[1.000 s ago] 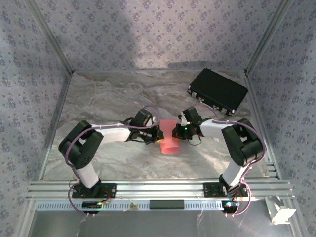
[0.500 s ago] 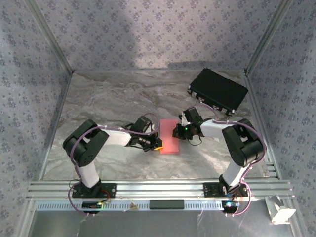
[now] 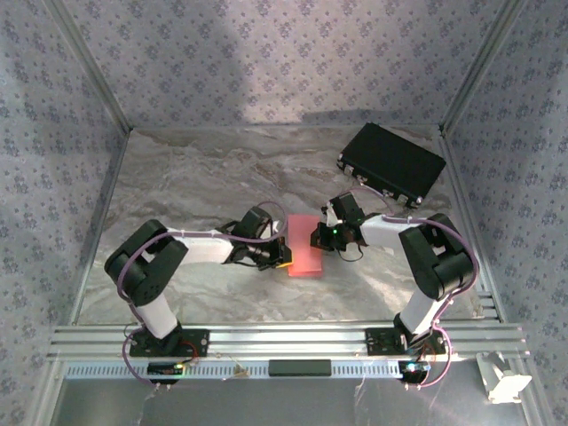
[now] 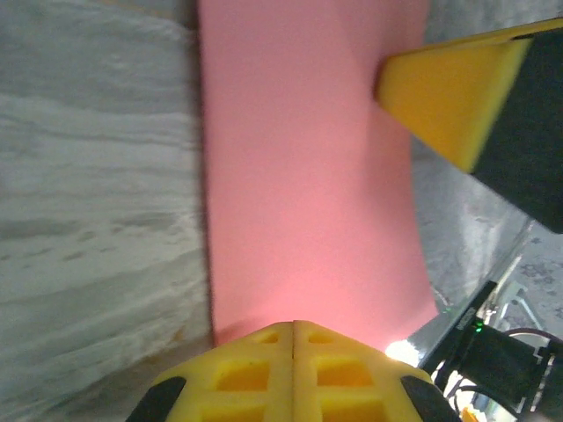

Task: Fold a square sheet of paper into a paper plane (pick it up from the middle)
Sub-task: First fold the square sheet of paper in half at the center of the table.

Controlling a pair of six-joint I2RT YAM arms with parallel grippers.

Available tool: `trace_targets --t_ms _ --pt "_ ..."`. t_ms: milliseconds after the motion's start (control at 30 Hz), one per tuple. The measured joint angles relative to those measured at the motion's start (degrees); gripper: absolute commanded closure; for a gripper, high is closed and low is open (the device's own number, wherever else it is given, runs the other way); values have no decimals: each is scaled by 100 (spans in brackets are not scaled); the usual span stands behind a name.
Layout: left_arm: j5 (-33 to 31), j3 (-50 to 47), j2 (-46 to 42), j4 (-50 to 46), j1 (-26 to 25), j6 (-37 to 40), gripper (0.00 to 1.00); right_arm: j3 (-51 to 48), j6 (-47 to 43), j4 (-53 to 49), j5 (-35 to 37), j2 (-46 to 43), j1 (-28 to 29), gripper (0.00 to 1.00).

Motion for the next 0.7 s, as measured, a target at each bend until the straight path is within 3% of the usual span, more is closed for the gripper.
trace_targets --t_ms 400,700 --pt "304 7 402 184 -35 -96 100 -4 0 2 -7 0 -11 100" --pt "164 4 354 28 -232 428 100 -4 -7 -22 -83 2 -48 100"
